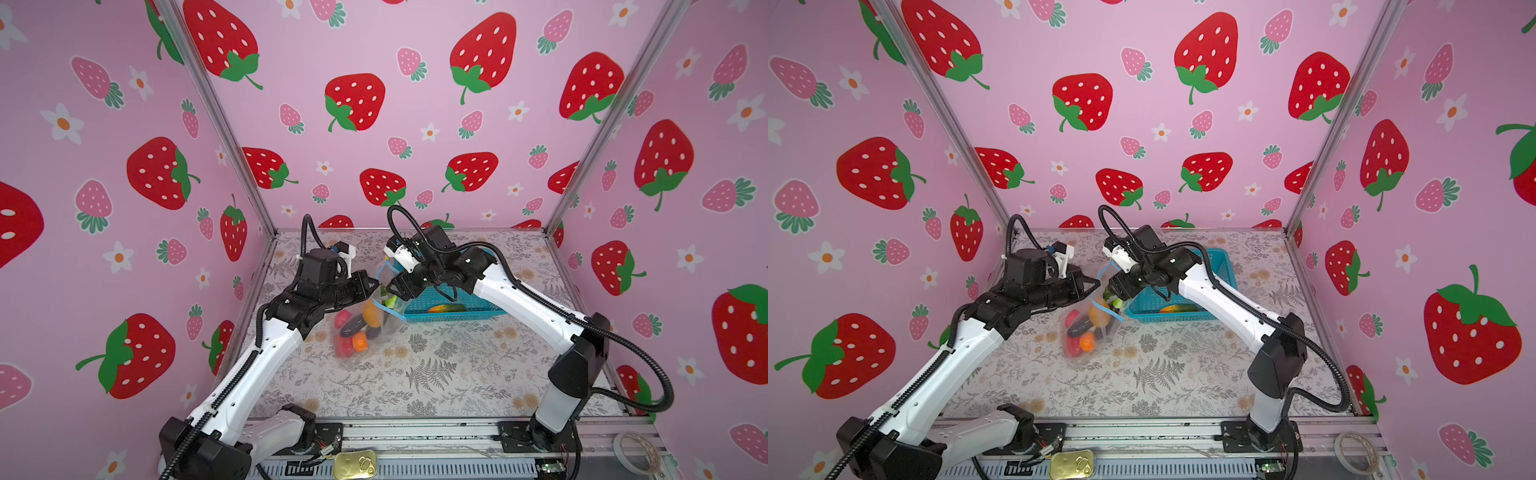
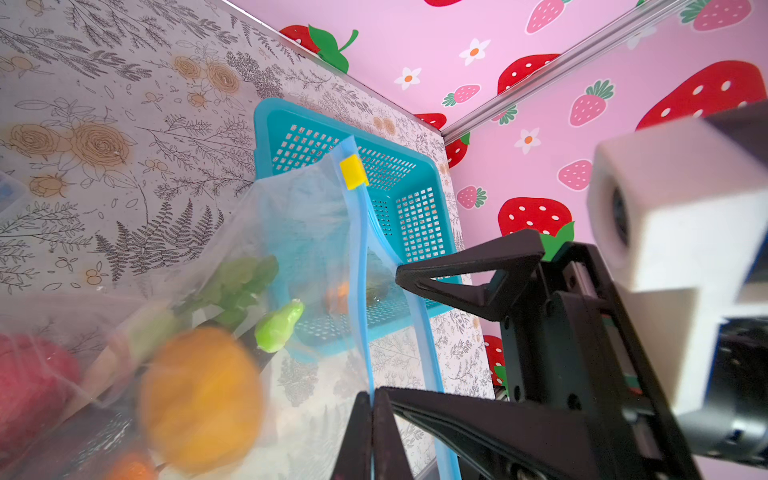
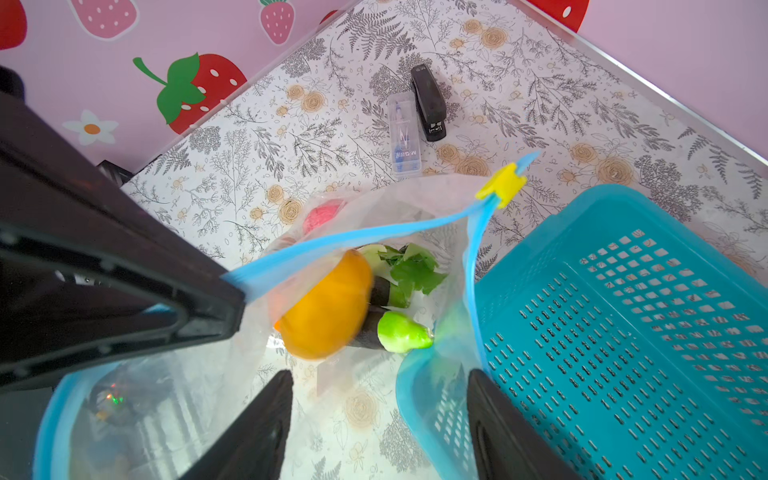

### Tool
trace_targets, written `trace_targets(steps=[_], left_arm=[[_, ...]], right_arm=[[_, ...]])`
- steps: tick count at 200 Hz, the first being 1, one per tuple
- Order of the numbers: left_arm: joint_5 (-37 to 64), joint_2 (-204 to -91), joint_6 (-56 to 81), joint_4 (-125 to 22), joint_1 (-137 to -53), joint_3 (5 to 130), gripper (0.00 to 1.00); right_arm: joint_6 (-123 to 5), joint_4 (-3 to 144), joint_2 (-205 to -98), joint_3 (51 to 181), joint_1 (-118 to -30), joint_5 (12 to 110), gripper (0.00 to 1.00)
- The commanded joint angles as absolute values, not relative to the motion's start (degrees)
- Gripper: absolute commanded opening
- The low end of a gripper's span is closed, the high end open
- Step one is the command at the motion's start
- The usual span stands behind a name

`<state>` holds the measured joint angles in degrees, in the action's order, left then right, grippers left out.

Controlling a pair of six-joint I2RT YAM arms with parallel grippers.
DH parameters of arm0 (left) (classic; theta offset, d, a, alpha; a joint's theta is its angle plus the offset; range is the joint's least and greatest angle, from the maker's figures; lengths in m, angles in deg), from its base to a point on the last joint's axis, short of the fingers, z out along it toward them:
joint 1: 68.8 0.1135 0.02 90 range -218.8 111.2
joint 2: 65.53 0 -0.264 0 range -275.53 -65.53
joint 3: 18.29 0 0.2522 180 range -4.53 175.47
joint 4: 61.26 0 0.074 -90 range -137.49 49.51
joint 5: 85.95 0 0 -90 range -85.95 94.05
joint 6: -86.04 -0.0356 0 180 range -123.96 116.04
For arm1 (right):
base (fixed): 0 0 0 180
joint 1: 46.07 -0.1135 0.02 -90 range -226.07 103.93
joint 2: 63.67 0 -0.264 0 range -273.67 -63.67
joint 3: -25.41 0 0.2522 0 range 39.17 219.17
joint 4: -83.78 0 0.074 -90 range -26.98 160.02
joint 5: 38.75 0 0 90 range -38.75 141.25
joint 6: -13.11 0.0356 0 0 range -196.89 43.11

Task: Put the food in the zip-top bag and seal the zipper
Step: 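Open the right gripper to drop the yellow mango into the bag, then move the empty right gripper back over the teal basket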

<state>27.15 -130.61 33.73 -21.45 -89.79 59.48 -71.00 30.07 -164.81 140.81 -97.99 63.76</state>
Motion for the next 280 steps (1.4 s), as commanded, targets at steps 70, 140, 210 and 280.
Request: trace_targets(steps=[70,140,210,280], left_arm=[[27.3,-129.9,33.3,-21.0,-89.5,61.9,0.00],[27.6,-129.7,32.6,-20.8,-89.5,61.2,0.00],[28.9,-128.3,33.0,-21.9,-89.5,59.4,0.00],[28.3,-126.1,32.0,-21.8,-89.1,57.2,0.00]], right_arm=[[-72.4,29.0,-163.3,143.4,-98.3,62.6,0.69],[-76.9,23.3,-161.3,144.2,-93.6,58.5,0.68],[-68.8,23.8,-159.0,136.8,-85.3,59.2,0.67],[-58.9,32.0,-158.1,123.5,-79.7,55.6,0.70]])
